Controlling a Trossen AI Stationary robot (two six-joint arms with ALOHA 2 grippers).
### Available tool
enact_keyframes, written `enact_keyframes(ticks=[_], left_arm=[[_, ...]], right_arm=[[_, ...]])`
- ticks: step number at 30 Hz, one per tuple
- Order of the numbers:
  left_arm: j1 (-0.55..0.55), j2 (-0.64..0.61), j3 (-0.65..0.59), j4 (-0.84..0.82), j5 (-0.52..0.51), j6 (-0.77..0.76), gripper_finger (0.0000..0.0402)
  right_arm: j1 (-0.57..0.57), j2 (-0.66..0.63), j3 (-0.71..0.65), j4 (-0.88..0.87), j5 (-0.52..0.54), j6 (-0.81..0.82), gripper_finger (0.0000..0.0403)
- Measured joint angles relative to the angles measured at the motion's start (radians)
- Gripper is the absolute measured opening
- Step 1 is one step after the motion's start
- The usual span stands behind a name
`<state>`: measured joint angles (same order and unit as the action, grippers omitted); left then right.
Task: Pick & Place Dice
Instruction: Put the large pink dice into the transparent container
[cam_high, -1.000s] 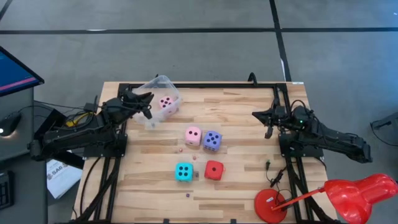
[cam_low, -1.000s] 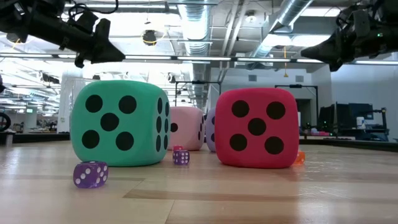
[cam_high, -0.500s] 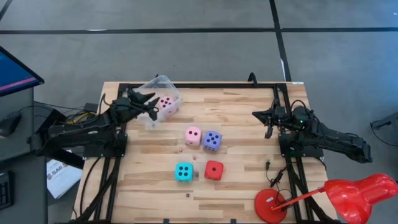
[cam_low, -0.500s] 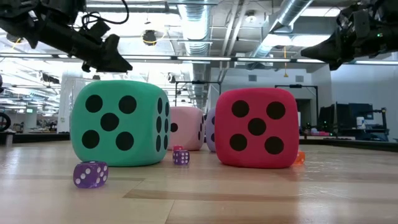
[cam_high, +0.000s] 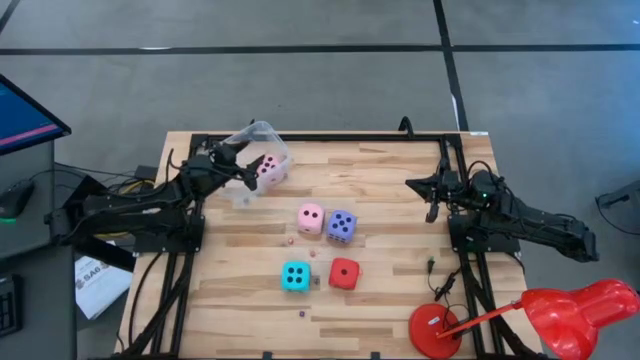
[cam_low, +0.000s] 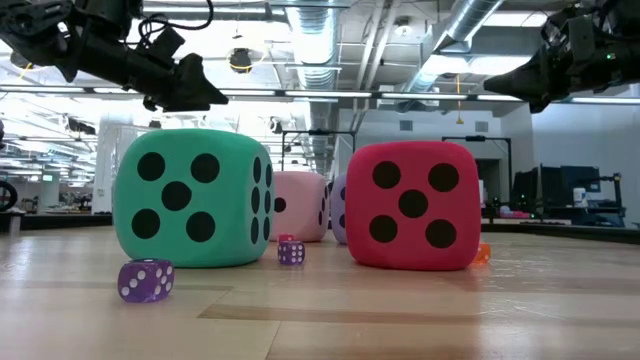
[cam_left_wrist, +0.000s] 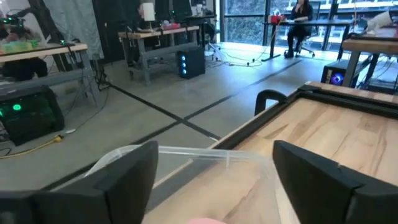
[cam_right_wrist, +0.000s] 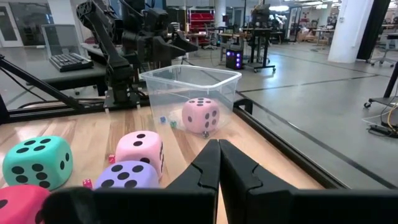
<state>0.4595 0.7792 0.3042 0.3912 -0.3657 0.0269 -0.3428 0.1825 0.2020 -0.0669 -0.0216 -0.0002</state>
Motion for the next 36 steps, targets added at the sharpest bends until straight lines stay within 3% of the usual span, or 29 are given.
enact_keyframes(ticks=[10, 23, 26, 32, 36], left_arm=[[0.000, 0.000, 0.000, 0.020, 0.000, 0.003, 0.0392], [0.000, 0.000, 0.000, 0.094, 0.006, 0.082, 0.0399], [0.000, 0.000, 0.000, 0.144, 0.075, 0.102, 0.0399], [-0.001, 0.001, 0.004, 0.225, 0.310, 0.097, 0.0400], [-0.015, 0.035, 0.025, 0.225, 0.322, 0.049, 0.0400]], right_arm=[[0.000, 0.000, 0.000, 0.000, 0.000, 0.000, 0.0000], [0.000, 0.000, 0.000, -0.001, 0.000, 0.000, 0.0000], [0.000, 0.000, 0.000, -0.001, 0.000, 0.000, 0.0000], [0.000, 0.000, 0.000, -0.001, 0.000, 0.000, 0.0000], [0.000, 0.000, 0.000, -0.001, 0.000, 0.000, 0.0000]])
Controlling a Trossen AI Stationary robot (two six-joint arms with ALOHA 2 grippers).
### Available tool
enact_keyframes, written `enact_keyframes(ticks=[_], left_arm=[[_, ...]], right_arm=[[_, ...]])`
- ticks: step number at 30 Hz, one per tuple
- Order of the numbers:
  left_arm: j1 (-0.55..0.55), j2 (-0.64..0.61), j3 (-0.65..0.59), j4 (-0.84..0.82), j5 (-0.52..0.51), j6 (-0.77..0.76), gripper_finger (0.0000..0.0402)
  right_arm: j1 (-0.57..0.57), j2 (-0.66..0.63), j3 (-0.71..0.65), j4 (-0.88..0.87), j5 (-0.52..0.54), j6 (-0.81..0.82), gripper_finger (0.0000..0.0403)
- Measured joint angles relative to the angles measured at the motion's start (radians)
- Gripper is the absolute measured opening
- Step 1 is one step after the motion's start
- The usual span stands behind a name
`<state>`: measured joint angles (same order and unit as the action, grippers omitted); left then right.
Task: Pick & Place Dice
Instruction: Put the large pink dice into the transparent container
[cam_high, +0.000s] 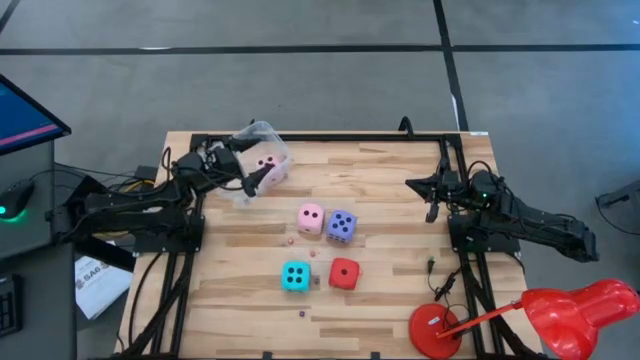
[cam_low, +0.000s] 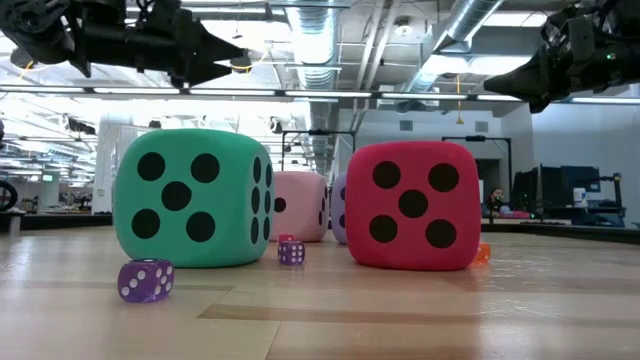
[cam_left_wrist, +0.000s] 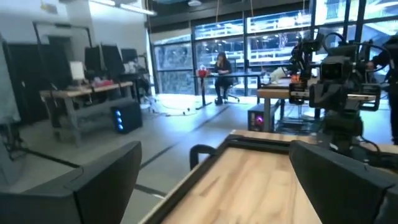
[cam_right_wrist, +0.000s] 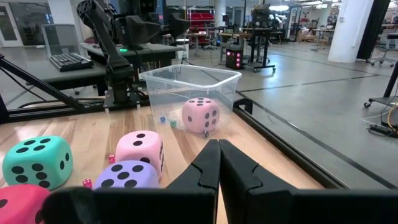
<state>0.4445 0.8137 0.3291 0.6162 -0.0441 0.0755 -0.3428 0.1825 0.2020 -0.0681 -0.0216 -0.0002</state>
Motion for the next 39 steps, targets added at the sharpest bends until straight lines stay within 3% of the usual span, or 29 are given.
enact_keyframes(ticks=[13, 22, 35, 39], left_arm=[[-0.106, 0.226, 0.084, -0.022, 0.017, 0.113, 0.0400], [-0.160, 0.343, 0.239, -0.264, 0.016, 0.178, 0.0400], [-0.242, 0.473, 0.367, -0.411, 0.017, 0.202, 0.0400], [-0.244, 0.522, 0.381, -0.438, 0.095, 0.202, 0.0400]], right_arm=[[0.000, 0.000, 0.000, 0.000, 0.000, 0.000, 0.0000], [0.000, 0.000, 0.000, 0.000, 0.000, 0.000, 0.0000], [0.000, 0.000, 0.000, 0.000, 0.000, 0.000, 0.0000], [0.000, 0.000, 0.000, 0.000, 0.000, 0.000, 0.0000]])
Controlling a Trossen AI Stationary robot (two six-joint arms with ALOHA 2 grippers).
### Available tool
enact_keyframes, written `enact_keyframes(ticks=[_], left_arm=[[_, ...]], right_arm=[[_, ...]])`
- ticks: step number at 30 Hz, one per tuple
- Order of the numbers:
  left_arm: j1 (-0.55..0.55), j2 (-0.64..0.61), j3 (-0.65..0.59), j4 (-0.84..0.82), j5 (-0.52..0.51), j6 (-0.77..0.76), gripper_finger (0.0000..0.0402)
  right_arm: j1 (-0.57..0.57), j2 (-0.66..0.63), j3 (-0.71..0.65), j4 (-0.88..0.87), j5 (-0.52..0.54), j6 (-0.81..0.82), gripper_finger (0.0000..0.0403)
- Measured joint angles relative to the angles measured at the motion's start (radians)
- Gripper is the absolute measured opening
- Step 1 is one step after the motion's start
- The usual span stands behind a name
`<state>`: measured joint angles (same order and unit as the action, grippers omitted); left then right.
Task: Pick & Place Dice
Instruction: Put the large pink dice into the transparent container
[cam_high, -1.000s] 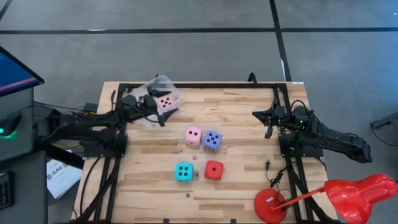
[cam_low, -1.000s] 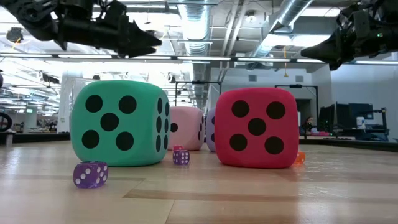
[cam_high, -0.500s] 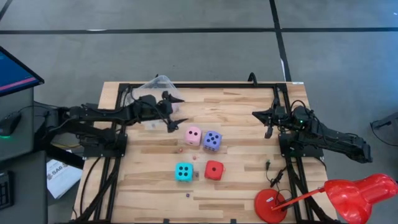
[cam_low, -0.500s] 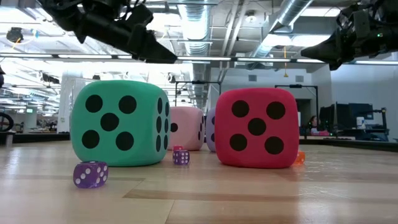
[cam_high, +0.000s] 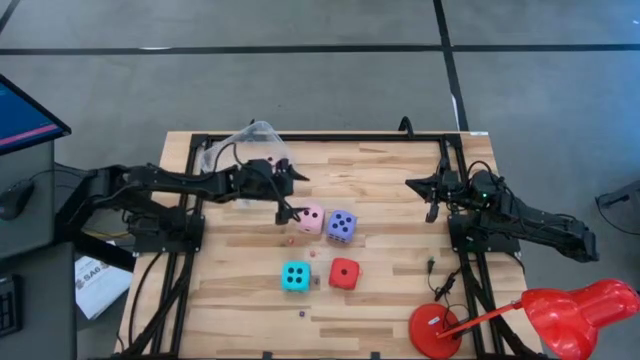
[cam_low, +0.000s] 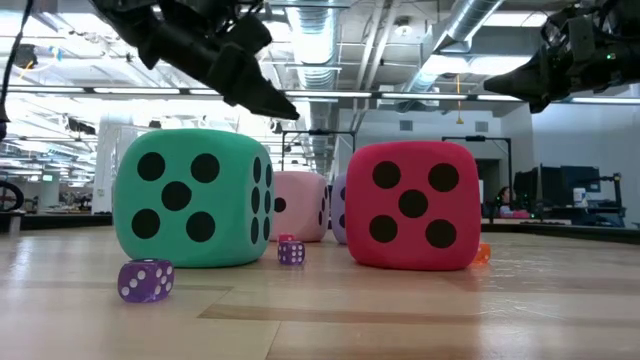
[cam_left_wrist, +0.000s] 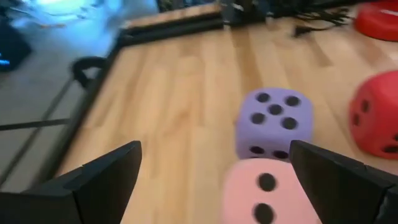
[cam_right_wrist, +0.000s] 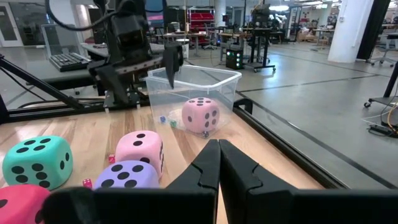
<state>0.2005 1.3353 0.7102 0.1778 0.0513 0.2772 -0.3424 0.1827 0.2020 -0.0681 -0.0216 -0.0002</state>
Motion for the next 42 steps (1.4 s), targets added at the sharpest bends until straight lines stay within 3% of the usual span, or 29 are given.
enact_keyframes(ticks=[4, 14, 42], left_arm=[[0.000, 0.065, 0.025, -0.028, 0.081, -0.002, 0.0400], [-0.053, 0.193, 0.133, -0.174, 0.092, 0.007, 0.0400], [-0.060, 0.264, 0.155, -0.215, 0.078, 0.003, 0.0400]], right_arm=[[0.000, 0.000, 0.000, 0.000, 0.000, 0.000, 0.0000], [0.000, 0.000, 0.000, 0.000, 0.000, 0.000, 0.0000], [0.000, 0.000, 0.000, 0.000, 0.000, 0.000, 0.0000]])
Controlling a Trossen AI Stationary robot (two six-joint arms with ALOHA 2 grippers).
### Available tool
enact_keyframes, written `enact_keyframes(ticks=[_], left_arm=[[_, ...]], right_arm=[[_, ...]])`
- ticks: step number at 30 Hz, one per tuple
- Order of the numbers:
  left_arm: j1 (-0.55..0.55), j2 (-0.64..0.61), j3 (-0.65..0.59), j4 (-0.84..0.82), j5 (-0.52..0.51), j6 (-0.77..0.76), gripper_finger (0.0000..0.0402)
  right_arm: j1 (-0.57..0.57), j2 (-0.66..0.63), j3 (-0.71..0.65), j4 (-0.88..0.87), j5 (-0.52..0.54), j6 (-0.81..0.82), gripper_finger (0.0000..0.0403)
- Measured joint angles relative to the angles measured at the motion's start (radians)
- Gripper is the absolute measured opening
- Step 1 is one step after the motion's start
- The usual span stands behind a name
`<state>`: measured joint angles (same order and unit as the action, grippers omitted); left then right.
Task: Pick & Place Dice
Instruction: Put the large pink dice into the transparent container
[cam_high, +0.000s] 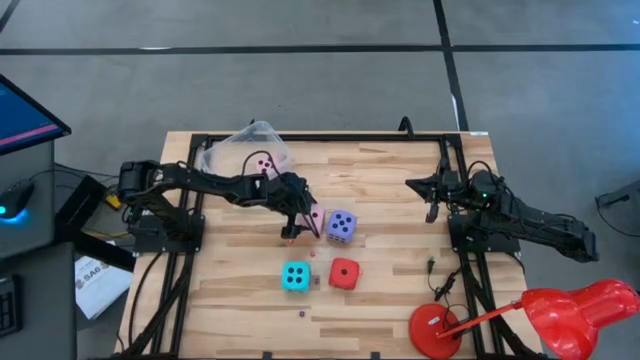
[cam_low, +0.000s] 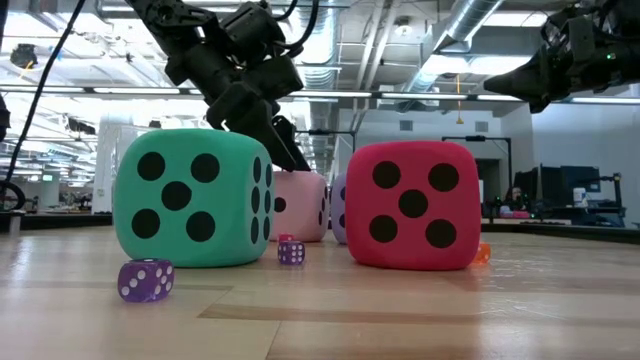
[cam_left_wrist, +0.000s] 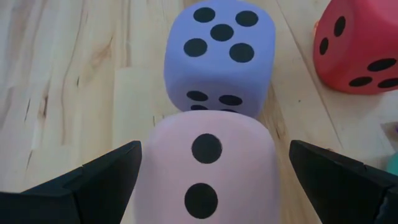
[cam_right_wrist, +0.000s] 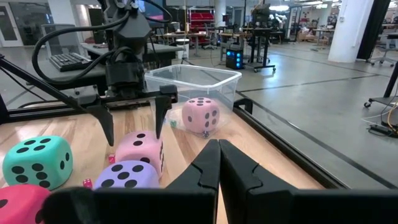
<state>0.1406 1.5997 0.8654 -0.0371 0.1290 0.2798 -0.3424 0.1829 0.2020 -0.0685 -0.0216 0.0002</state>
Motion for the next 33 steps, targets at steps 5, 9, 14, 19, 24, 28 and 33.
enact_keyframes(ticks=[5, 9, 14, 19, 24, 28, 33], left_arm=[[0.000, 0.000, 0.000, -0.004, -0.001, -0.003, 0.0400], [0.000, 0.012, 0.000, -0.007, -0.003, -0.027, 0.0400], [0.002, 0.045, 0.004, 0.009, -0.016, -0.026, 0.0400], [0.001, 0.041, 0.003, 0.008, -0.014, -0.026, 0.0400], [-0.001, -0.008, -0.003, -0.005, -0.017, -0.034, 0.0400], [-0.001, -0.048, -0.002, 0.004, -0.024, -0.034, 0.0400], [0.005, -0.042, -0.002, -0.001, -0.023, -0.033, 0.0400]], right_arm=[[0.000, 0.000, 0.000, 0.000, 0.000, 0.000, 0.0000], [0.000, 0.000, 0.000, 0.000, 0.000, 0.000, 0.0000], [0.000, 0.000, 0.000, 0.000, 0.000, 0.000, 0.0000], [0.000, 0.000, 0.000, 0.000, 0.000, 0.000, 0.0000], [0.000, 0.000, 0.000, 0.001, 0.000, 0.000, 0.0000], [0.000, 0.000, 0.000, 0.000, 0.000, 0.000, 0.0000], [0.000, 0.000, 0.000, 0.000, 0.000, 0.000, 0.0000]])
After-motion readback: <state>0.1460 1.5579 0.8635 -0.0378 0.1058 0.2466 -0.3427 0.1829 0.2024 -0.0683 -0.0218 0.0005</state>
